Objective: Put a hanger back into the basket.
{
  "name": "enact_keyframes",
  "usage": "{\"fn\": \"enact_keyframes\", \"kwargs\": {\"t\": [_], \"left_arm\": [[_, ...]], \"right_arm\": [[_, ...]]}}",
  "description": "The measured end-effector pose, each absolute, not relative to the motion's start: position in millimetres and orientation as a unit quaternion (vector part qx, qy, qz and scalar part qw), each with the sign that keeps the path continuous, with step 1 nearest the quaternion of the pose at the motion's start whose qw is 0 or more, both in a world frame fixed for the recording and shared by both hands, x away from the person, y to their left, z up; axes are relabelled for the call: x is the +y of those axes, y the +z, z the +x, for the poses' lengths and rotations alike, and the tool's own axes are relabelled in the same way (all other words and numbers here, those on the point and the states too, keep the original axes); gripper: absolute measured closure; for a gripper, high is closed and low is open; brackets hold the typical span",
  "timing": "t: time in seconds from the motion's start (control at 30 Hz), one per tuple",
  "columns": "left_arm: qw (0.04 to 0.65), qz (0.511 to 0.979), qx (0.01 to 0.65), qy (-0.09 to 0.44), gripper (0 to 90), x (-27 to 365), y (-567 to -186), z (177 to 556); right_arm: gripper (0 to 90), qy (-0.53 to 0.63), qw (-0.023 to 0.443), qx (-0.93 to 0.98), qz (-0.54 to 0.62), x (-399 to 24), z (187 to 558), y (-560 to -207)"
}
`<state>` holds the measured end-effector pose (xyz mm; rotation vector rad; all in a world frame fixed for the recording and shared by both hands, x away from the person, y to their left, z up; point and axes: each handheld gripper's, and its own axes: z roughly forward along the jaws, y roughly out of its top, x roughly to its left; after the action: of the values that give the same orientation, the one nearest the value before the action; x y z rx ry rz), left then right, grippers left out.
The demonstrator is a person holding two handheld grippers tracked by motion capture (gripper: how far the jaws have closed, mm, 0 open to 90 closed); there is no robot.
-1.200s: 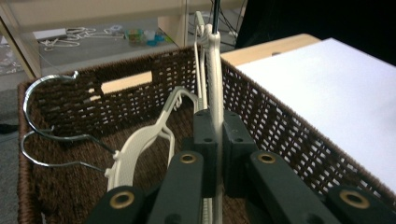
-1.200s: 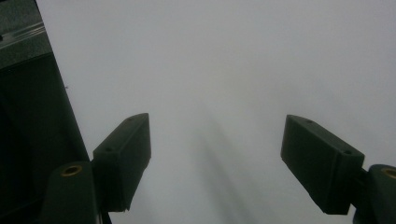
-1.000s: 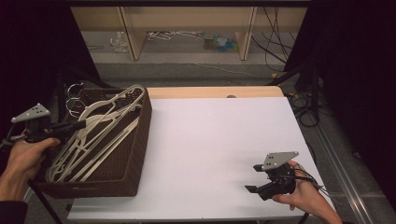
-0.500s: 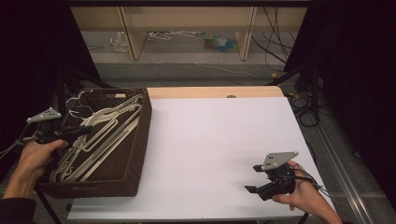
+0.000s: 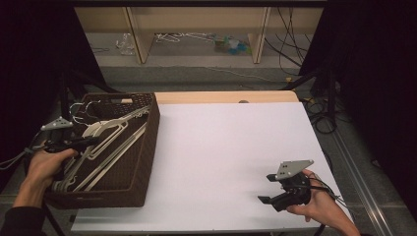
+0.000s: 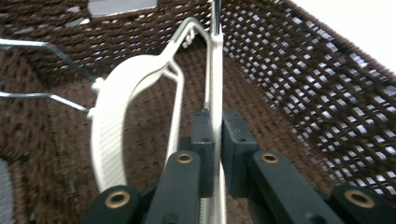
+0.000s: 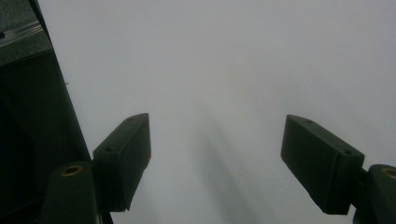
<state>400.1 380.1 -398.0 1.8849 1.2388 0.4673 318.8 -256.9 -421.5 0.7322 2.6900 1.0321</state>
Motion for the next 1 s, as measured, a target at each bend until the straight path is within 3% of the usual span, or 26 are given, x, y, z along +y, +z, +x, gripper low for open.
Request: {"fn": "enact_keyframes", "kwargs": {"t": [0.13, 0.47, 1.0], "left_arm": [[0.407, 0.738, 0.503, 0.194, 81.2, 385, -400, 400], [0.377, 0.722, 0.532, 0.232, 58.1, 390, -400, 397], [0.395, 0.705, 0.532, 0.255, 43.0, 372, -389, 388]], "right_arm": [[25.4, 0.346, 0.084, 0.902, 0.245, -257, 319, -421], [25.4, 0.346, 0.081, 0.901, 0.248, -257, 319, -422], [24.4, 0.358, 0.087, 0.893, 0.259, -258, 319, -422]]}}
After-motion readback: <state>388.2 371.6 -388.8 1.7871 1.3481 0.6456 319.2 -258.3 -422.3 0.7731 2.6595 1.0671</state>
